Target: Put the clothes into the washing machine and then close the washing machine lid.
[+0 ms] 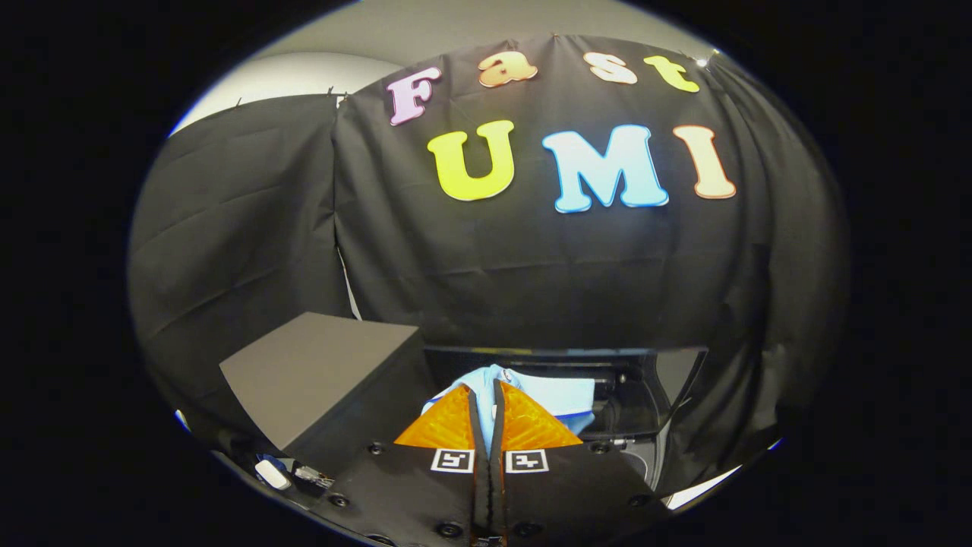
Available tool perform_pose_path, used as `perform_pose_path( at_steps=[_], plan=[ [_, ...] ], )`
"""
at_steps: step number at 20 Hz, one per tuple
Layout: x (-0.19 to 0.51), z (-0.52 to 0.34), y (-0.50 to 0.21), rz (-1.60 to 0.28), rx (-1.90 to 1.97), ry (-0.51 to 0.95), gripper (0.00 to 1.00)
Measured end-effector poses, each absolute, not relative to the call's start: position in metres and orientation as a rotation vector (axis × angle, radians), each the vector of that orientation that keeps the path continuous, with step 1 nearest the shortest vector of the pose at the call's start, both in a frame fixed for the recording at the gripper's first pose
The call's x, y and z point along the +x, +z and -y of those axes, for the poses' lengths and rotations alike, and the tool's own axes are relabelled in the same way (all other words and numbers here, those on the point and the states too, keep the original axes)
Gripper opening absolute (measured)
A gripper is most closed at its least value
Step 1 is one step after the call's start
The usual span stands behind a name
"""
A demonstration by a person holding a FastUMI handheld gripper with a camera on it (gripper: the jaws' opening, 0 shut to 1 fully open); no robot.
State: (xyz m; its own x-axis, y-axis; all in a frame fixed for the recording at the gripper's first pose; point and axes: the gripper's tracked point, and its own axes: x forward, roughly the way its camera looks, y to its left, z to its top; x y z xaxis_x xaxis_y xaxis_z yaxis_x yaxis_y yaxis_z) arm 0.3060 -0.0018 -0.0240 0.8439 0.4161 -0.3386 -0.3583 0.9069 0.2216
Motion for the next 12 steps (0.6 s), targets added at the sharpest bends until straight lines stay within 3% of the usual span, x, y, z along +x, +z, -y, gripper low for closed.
perform_pose_path(
  at_steps=[12],
  plan=[
    [0.304,0.011,-0.176,-0.623,0.120,0.348,0.01]
  ],
)
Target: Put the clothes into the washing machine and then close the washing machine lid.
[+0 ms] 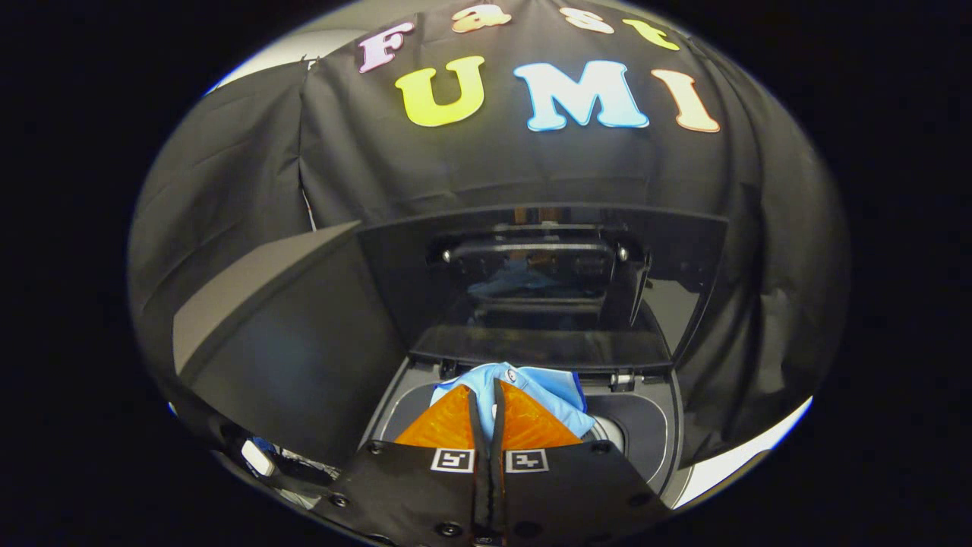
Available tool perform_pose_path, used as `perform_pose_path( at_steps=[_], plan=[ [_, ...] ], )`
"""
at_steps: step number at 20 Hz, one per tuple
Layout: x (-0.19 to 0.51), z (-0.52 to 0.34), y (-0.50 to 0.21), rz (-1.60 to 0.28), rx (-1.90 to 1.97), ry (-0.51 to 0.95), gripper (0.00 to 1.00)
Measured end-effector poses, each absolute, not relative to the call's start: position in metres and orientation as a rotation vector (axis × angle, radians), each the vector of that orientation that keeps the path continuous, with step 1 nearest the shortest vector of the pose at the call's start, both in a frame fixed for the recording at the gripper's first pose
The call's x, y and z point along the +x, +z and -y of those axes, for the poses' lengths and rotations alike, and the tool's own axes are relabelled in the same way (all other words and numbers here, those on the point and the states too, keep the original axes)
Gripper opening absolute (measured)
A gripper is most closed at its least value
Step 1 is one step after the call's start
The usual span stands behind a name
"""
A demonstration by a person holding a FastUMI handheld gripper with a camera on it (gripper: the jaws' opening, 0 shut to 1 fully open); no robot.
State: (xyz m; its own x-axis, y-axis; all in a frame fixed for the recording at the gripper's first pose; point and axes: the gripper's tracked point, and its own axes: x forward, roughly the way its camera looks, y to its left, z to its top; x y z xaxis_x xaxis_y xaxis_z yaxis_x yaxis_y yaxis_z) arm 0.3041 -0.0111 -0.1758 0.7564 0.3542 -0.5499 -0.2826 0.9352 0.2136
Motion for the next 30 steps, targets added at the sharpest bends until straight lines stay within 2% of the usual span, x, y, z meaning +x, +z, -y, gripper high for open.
perform_pose_path(
  at_steps=[12,17,23,25,29,30],
  plan=[
    [0.304,0.012,-0.308,-0.928,0.168,0.166,0.01],
    [0.293,0.008,-0.319,-1.002,0.186,0.129,0.01],
    [0.294,0.011,-0.321,-0.996,0.184,0.122,0.01],
    [0.294,0.016,-0.325,-1.009,0.174,0.095,0.05],
    [0.291,0.019,-0.326,-1.032,0.155,0.074,0.97],
    [0.291,0.018,-0.323,-1.030,0.166,0.079,0.98]
  ],
)
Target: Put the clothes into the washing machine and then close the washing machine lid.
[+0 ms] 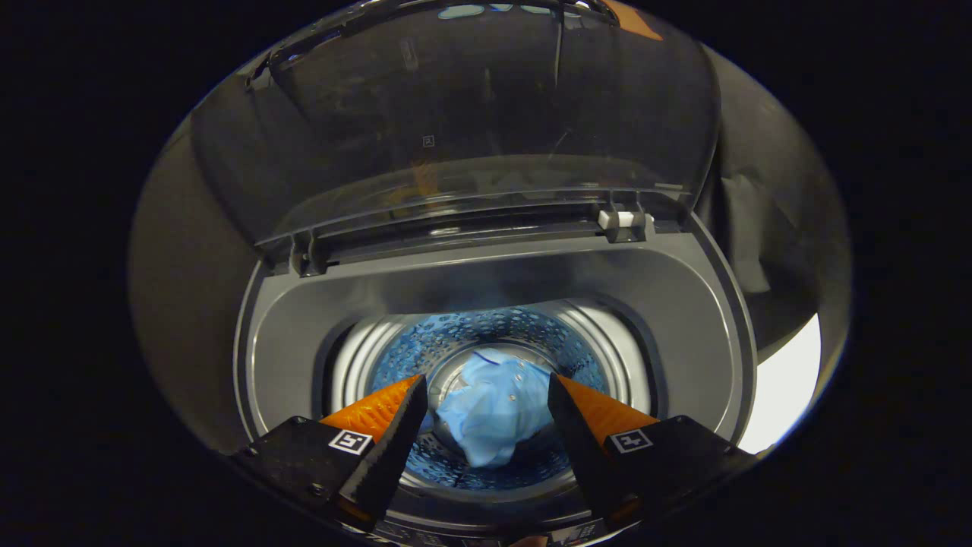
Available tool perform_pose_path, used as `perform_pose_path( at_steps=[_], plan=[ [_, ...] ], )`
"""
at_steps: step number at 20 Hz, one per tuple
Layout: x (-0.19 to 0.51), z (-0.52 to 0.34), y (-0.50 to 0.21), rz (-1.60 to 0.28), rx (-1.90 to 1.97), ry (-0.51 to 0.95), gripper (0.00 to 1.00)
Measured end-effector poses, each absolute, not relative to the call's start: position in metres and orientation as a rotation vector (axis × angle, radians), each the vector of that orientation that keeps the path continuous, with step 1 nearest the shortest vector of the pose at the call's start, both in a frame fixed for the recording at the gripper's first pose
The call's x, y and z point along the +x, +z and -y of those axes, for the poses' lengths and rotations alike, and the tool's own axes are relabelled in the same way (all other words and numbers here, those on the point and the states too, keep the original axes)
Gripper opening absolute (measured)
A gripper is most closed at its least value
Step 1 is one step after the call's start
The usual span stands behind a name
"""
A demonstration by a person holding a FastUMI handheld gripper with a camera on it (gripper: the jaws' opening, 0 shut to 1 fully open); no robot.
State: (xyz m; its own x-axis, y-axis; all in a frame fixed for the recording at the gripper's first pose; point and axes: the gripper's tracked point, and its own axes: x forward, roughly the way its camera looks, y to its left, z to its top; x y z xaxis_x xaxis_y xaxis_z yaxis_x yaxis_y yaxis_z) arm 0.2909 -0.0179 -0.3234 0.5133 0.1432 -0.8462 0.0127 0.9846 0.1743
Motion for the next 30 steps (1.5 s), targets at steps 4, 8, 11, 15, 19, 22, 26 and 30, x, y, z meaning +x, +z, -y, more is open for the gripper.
perform_pose_path(
  at_steps=[4,8,11,15,19,22,26,30],
  plan=[
    [0.295,0.015,-0.312,-0.999,0.186,0.080,0.98],
    [0.295,0.017,-0.288,-0.941,0.202,0.095,0.98],
    [0.289,0.023,-0.260,-0.895,0.205,0.105,0.97],
    [0.292,0.031,-0.202,-0.775,0.174,0.149,0.97],
    [0.300,0.036,-0.127,-0.621,0.157,0.183,0.97],
    [0.316,0.039,-0.068,-0.524,0.138,0.192,0.97],
    [0.358,0.030,-0.010,-0.427,0.131,0.202,0.97],
    [0.411,0.013,0.004,-0.428,0.197,0.191,0.97]
  ],
)
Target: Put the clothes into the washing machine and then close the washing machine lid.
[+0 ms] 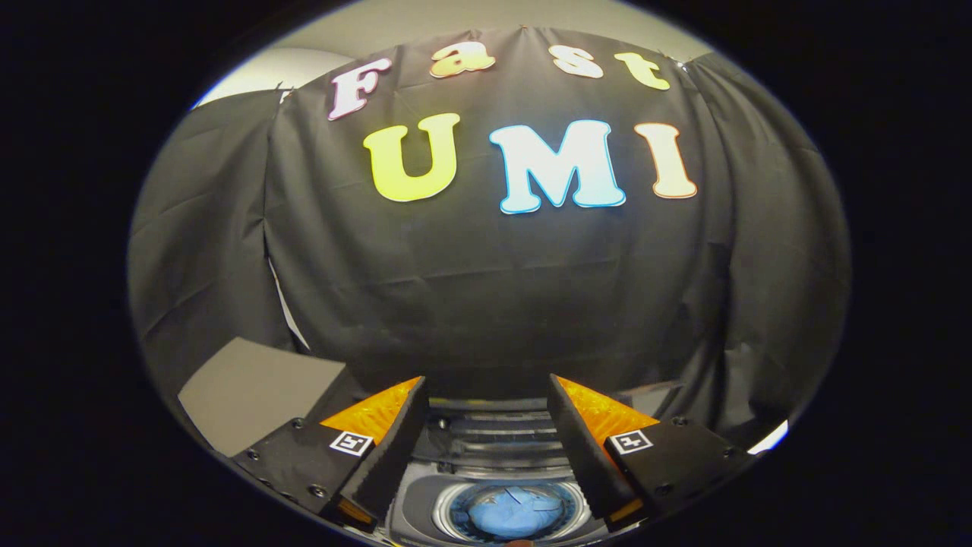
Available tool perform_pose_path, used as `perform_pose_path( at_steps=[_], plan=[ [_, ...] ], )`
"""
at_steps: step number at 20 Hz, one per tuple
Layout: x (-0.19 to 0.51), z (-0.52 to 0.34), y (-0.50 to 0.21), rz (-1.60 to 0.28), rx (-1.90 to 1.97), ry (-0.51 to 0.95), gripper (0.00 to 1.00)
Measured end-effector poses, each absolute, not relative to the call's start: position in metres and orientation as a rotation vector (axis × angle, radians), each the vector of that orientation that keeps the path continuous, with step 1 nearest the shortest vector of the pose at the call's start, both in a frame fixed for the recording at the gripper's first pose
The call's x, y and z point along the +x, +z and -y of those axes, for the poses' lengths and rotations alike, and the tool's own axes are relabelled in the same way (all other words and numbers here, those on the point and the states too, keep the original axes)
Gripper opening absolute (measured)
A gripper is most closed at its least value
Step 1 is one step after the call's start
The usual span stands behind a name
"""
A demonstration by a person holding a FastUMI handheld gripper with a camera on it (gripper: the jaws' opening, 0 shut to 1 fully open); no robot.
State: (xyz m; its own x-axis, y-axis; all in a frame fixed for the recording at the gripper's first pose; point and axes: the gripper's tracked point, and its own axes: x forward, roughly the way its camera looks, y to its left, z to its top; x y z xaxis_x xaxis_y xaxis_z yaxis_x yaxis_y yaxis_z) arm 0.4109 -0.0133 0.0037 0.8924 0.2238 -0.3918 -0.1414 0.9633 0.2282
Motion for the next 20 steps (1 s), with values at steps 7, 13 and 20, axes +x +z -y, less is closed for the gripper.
perform_pose_path(
  at_steps=[7,13,20],
  plan=[
    [0.473,0.008,-0.048,-0.512,0.058,0.136,0.98],
    [0.474,0.012,-0.066,-0.515,0.080,0.109,0.98],
    [0.462,0.013,-0.066,-0.496,0.071,0.110,0.99]
  ],
)
